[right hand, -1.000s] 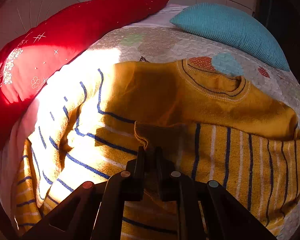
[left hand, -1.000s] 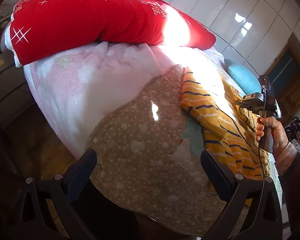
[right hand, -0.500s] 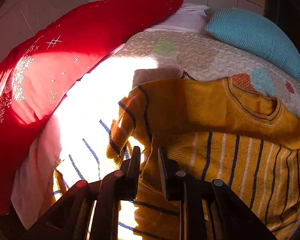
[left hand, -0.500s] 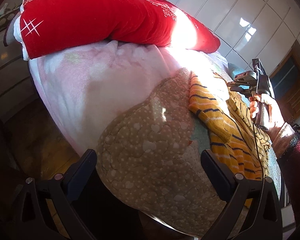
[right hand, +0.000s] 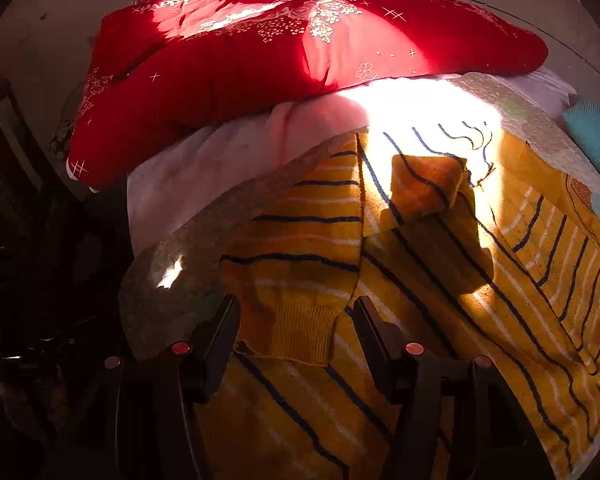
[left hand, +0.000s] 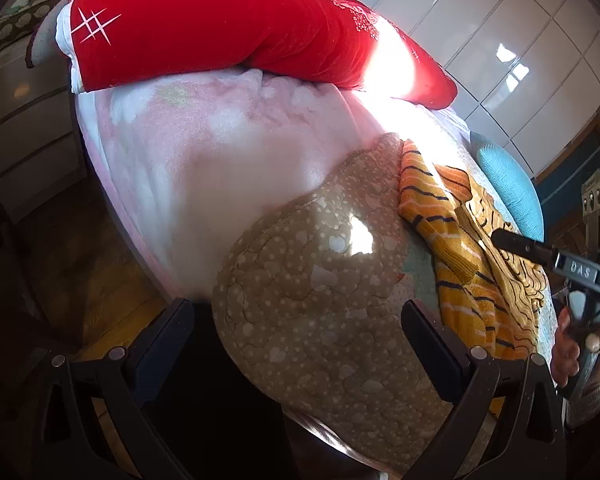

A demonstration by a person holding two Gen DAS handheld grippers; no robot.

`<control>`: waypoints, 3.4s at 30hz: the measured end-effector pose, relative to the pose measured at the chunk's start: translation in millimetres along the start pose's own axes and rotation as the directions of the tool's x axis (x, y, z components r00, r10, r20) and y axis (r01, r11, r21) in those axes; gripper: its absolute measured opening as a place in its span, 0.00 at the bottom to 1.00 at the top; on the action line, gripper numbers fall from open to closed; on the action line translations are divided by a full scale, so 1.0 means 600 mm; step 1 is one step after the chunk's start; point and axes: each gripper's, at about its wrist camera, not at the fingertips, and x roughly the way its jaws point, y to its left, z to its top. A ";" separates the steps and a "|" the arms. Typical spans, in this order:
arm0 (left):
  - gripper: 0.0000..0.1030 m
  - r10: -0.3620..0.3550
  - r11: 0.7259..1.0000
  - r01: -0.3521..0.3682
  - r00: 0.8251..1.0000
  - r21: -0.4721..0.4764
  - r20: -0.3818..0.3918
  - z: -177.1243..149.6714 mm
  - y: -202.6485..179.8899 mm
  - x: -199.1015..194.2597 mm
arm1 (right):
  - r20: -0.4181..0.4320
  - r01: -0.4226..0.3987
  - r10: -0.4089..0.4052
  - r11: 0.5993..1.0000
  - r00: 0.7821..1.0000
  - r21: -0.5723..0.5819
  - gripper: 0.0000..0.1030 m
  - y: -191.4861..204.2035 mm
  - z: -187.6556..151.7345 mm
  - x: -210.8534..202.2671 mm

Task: Fold small clothes

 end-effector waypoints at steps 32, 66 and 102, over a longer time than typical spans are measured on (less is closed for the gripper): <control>1.00 -0.037 0.990 0.041 0.999 0.134 -0.029 -0.005 -0.111 0.009 | 0.135 0.697 -0.711 0.703 0.690 0.141 0.05 -0.269 0.036 -0.254; 1.00 -0.040 0.963 0.063 0.995 0.263 -0.092 -0.033 -0.204 0.040 | -0.088 0.391 -0.494 0.554 0.865 0.735 0.14 -0.539 -0.205 -0.207; 1.00 -0.122 0.961 0.124 0.992 0.247 -0.025 0.018 -0.127 0.075 | -0.231 0.434 -0.367 0.755 0.901 0.491 0.27 -0.446 0.237 0.146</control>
